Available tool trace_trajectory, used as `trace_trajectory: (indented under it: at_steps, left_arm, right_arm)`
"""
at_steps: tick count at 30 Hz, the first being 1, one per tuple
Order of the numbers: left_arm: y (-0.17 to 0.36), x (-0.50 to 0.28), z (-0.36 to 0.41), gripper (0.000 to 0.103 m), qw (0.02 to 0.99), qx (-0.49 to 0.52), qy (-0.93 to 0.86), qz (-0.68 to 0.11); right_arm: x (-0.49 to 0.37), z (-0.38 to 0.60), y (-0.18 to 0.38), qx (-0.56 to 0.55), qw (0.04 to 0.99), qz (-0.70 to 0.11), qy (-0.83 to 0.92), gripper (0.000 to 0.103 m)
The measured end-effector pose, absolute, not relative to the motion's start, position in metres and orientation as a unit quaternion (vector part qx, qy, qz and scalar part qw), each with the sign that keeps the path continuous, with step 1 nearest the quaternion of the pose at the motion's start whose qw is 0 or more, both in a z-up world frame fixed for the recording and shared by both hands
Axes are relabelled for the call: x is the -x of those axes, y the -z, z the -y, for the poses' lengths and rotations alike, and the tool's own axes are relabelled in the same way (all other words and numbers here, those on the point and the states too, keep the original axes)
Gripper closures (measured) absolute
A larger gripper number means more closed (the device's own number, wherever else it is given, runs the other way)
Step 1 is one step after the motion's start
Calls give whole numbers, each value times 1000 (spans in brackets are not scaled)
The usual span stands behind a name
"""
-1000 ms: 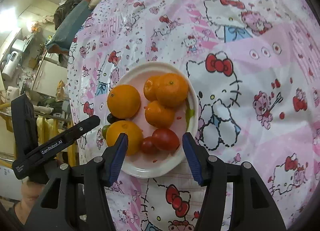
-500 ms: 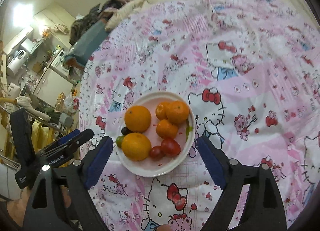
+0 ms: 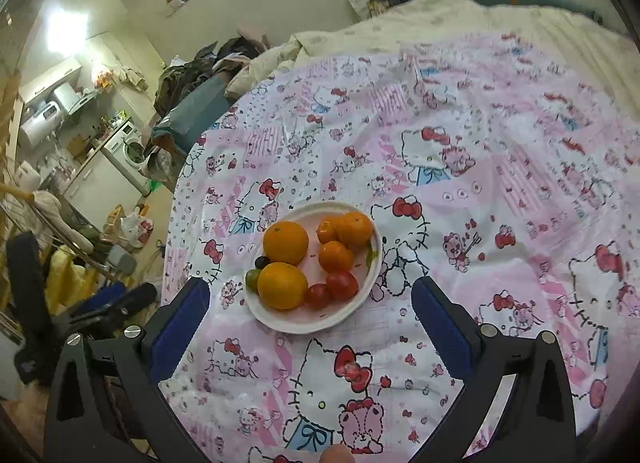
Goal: Organize fruits
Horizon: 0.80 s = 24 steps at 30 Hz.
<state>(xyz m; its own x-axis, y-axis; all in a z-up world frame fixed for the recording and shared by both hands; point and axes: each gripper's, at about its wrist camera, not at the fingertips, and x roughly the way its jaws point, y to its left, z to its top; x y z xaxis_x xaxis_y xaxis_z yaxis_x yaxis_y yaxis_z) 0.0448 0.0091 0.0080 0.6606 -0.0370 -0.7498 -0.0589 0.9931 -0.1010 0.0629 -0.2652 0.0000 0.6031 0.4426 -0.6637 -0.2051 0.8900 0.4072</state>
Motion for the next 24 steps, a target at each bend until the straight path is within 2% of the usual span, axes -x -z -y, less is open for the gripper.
trace_trajectory:
  at_steps: [8,24]
  left_arm:
    - [-24,-16,-8,0,933,40,-23,-356]
    - [-9,-31,-7,0,924,65,-32,-376]
  right_arm:
    - [-35,252,-9,-102,916,-352,-165,0]
    - [-54,246,5,-87,916,-361,-150,0]
